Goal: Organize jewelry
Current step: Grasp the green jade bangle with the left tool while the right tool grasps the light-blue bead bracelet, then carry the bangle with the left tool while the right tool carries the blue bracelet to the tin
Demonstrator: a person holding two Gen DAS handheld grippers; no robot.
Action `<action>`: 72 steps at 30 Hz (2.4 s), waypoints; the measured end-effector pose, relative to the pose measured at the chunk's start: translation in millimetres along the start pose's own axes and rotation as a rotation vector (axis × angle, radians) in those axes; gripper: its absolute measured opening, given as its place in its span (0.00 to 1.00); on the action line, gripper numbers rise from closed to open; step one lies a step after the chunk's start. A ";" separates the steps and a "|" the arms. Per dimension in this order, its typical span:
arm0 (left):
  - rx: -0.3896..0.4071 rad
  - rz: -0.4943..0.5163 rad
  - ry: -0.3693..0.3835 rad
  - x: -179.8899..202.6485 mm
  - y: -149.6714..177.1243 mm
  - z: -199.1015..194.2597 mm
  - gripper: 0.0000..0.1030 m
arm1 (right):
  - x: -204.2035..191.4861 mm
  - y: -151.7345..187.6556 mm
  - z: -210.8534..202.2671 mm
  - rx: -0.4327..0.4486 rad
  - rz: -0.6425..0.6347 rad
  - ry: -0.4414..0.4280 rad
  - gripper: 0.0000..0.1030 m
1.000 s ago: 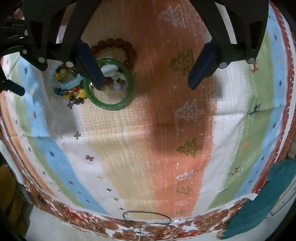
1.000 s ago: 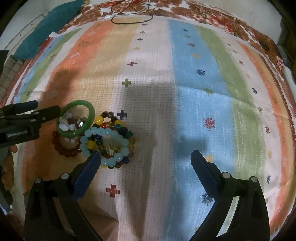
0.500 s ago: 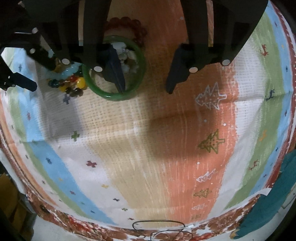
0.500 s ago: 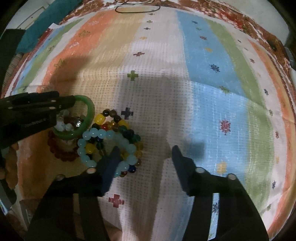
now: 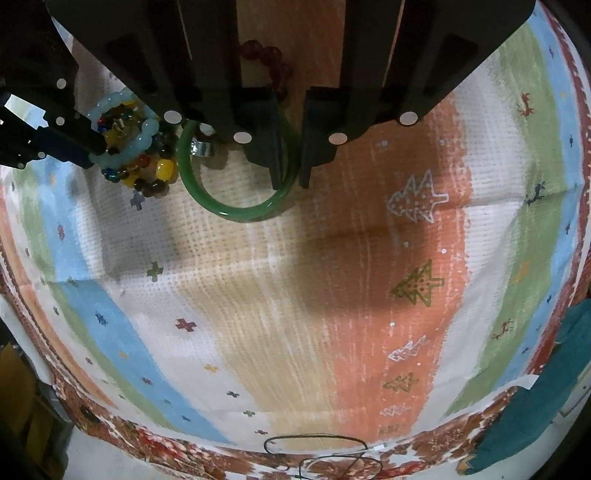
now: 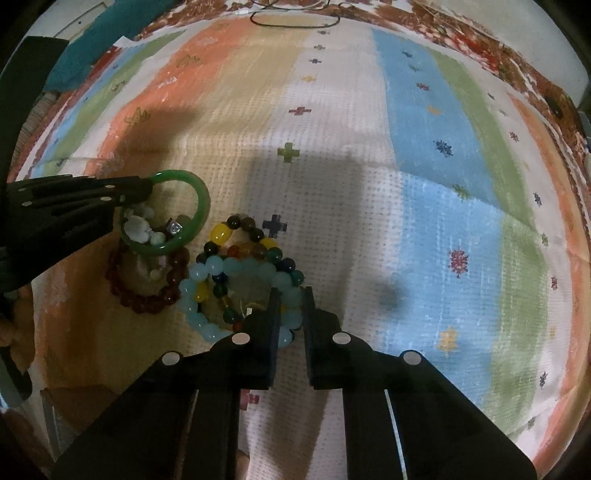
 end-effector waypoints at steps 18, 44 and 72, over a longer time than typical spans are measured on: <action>0.070 -0.051 -0.026 -14.8 9.9 -46.7 0.07 | 0.3 -5.4 -44.7 0.104 0.012 -0.033 0.12; 0.166 -0.096 -0.002 -8.5 54.2 -121.8 0.07 | -16.3 13.9 -99.9 0.228 0.001 -0.057 0.12; 0.224 -0.084 -0.004 12.7 112.2 -162.5 0.07 | -30.3 57.5 -155.5 0.327 -0.040 -0.069 0.12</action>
Point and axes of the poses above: each gripper's, at about its wrist camera, not at the fingertips, and z roughly the way its jaws point, x to its right, y to its underside, the point moved 4 cm from there along z, roughly the way its jaws point, and after that the axes turned 2 degrees about -z, right-handed, at the moved point
